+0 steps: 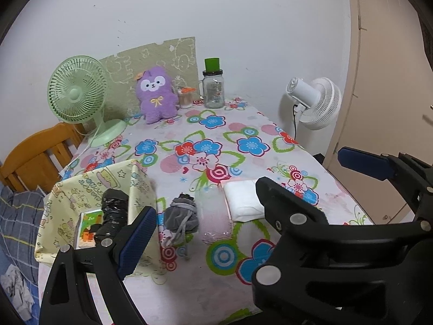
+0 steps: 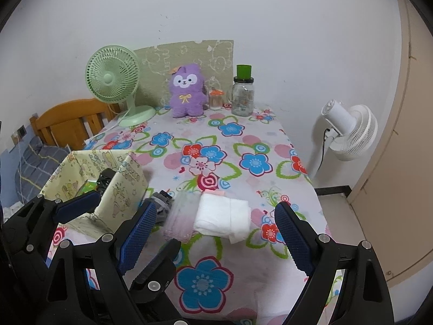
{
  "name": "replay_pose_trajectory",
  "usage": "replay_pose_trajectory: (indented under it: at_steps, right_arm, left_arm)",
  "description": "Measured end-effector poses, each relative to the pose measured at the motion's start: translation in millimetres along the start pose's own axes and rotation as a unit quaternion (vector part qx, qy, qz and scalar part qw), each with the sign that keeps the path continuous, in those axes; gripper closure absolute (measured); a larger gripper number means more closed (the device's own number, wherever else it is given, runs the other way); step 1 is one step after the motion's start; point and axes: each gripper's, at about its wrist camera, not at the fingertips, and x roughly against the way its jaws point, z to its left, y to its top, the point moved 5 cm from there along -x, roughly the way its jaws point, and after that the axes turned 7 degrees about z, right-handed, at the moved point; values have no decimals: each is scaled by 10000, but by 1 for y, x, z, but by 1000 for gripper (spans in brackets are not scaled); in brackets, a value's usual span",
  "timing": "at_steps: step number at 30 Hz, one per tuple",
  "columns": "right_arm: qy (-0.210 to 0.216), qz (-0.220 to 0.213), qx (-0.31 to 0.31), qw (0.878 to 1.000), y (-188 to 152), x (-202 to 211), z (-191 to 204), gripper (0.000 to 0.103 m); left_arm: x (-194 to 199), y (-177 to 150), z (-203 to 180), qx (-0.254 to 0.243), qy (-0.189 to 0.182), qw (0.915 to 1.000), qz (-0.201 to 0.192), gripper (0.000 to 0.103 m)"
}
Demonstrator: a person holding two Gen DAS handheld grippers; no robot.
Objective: Organize soft objects
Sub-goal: 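Move both tools toward the clear pack and white folded cloth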
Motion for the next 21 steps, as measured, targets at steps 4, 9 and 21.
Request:
replay_pose_trajectory:
  at_steps: [4,9,21]
  right_arm:
    - [78,57,0,10000,-4,-10,-5,12]
    - [165,163,0,9997,-10,-25,-12,12]
    - [331,397,5,9987,-20,-63,-25,12]
  left_arm:
    - [-10,-3,-6,12,-71,10000,44,8]
    - [-25,-5,-11,70,-127,9999,82,8]
    - [-59,-11,-20,144,-129,9995,253,8]
